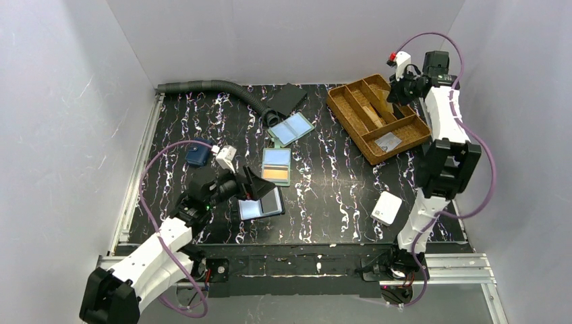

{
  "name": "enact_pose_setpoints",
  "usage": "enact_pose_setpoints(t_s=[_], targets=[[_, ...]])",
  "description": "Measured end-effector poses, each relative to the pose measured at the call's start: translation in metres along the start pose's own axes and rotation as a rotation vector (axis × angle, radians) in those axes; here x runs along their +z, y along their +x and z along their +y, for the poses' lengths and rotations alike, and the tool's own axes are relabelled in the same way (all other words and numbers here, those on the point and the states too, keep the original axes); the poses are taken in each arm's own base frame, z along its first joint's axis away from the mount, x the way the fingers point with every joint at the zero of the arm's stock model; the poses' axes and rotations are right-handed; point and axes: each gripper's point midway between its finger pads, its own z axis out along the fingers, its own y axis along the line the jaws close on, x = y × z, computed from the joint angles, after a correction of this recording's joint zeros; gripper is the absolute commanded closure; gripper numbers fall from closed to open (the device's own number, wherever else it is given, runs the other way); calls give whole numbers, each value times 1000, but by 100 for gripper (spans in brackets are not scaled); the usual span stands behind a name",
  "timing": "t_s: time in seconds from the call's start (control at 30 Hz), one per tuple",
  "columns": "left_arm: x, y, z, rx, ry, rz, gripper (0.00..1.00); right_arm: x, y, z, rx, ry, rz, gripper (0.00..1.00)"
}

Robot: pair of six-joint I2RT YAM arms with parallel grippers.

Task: Take the credit cards out of the card holder
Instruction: Place the credit card in the storage box.

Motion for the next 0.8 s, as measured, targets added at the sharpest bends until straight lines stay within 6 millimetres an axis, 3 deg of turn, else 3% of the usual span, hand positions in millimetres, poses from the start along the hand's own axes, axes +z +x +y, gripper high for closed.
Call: enact_pose_setpoints(t_s=[0.17,0.33,0.47,0.6,0.8], targets=[[7,5,7,-17,-30,48,2,43,31,-41,30,0,47,99],[8,4,7,-13,-32,49,2,73,61,-50,76,-34,86,99],[8,3,9,-11,-39,43,2,82,63,-48,100,-64,72,99],[8,3,10,-6,-46,39,2,79,51,-39,113,-113,33,99],[11,7,17,-11,-65,58,2,81,49,-11,168,-238,9,99]])
